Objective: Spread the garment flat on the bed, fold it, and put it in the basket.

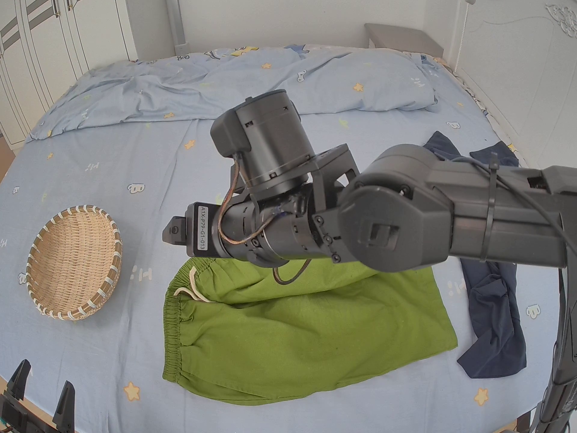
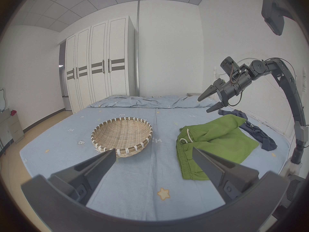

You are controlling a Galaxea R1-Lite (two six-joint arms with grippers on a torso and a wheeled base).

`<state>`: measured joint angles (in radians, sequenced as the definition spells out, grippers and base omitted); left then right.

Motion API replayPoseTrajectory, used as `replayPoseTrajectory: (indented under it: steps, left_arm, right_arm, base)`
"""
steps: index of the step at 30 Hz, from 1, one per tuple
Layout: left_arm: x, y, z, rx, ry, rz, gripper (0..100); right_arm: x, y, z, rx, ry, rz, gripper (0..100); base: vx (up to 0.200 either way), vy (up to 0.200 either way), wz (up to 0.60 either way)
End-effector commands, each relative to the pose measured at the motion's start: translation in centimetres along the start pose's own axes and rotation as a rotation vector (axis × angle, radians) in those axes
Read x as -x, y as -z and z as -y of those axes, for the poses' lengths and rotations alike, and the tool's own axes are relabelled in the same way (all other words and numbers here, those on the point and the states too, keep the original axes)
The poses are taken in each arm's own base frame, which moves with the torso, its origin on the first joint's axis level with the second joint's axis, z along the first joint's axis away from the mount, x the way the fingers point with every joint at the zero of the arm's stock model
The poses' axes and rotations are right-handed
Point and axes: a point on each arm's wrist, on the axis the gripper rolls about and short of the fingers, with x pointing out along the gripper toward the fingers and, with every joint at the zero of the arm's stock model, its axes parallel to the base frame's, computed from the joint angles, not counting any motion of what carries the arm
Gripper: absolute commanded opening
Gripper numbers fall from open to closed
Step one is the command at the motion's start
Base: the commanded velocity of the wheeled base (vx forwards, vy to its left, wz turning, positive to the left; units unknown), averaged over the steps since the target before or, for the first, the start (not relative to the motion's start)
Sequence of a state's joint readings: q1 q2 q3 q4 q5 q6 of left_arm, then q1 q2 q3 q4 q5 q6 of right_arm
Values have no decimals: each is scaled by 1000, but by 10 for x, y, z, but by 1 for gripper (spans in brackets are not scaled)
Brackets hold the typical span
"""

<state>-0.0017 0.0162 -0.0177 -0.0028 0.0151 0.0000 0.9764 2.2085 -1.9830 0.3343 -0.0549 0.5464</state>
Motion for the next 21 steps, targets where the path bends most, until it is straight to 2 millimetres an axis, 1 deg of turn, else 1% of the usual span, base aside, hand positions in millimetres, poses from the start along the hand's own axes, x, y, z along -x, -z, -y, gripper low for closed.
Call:
replayPoseTrajectory:
  steps: [1, 2, 3, 4, 5, 6, 7, 8, 11, 12, 13, 14, 15, 17, 21]
  left_arm:
    - [0, 5, 0, 0, 0, -3, 100]
    - [0, 5, 0, 0, 0, -3, 100]
    - [0, 5, 0, 0, 0, -3, 100]
    - [0, 5, 0, 0, 0, -3, 100]
    - [0, 5, 0, 0, 0, -3, 100]
    - [0, 5, 0, 0, 0, -3, 100]
    - [0, 5, 0, 0, 0, -3, 100]
    - [0, 5, 0, -11, 7, -3, 100]
    - [0, 5, 0, -14, 7, -1, 100]
    - [0, 5, 0, -12, 7, -3, 100]
    - [0, 5, 0, 0, -2, -3, 100]
    - [0, 5, 0, -2, 0, -3, 100]
    - [0, 5, 0, -3, 0, -1, 100]
    - [0, 5, 0, -6, 1, -3, 100]
    - [0, 4, 0, -18, 9, 8, 100]
  right_arm:
    - [-3, 2, 10, -12, 32, -24, 100]
    - [0, 5, 28, -26, 86, -68, 100]
    - [9, 2, 35, -38, 99, -62, 100]
    - [23, -3, 43, -51, 110, -56, 100]
    - [34, -4, 54, -67, 132, -61, 100]
    - [42, -1, 64, -79, 152, -76, 100]
    - [45, 1, 69, -85, 163, -84, 100]
    - [57, 12, 85, -110, 184, -117, 100]
    - [75, 35, 114, -149, 185, -133, 100]
    - [78, 38, 117, -153, 185, -131, 100]
    - [88, 57, 135, -175, 171, -120, 100]
    - [93, 66, 142, -183, 166, -111, 100]
    - [94, 67, 143, -183, 165, -108, 100]
    - [107, 90, 163, -200, 149, -70, 100]
    - [115, 118, 189, -234, 160, -53, 100]
  base:
    - [0, 0, 0]
    - [0, 0, 0]
    - [0, 0, 0]
    - [0, 0, 0]
    - [0, 0, 0]
    - [0, 0, 0]
    - [0, 0, 0]
    - [0, 0, 0]
    - [0, 0, 0]
    - [0, 0, 0]
    - [0, 0, 0]
    - [0, 0, 0]
    - [0, 0, 0]
    - [0, 0, 0]
    - [0, 0, 0]
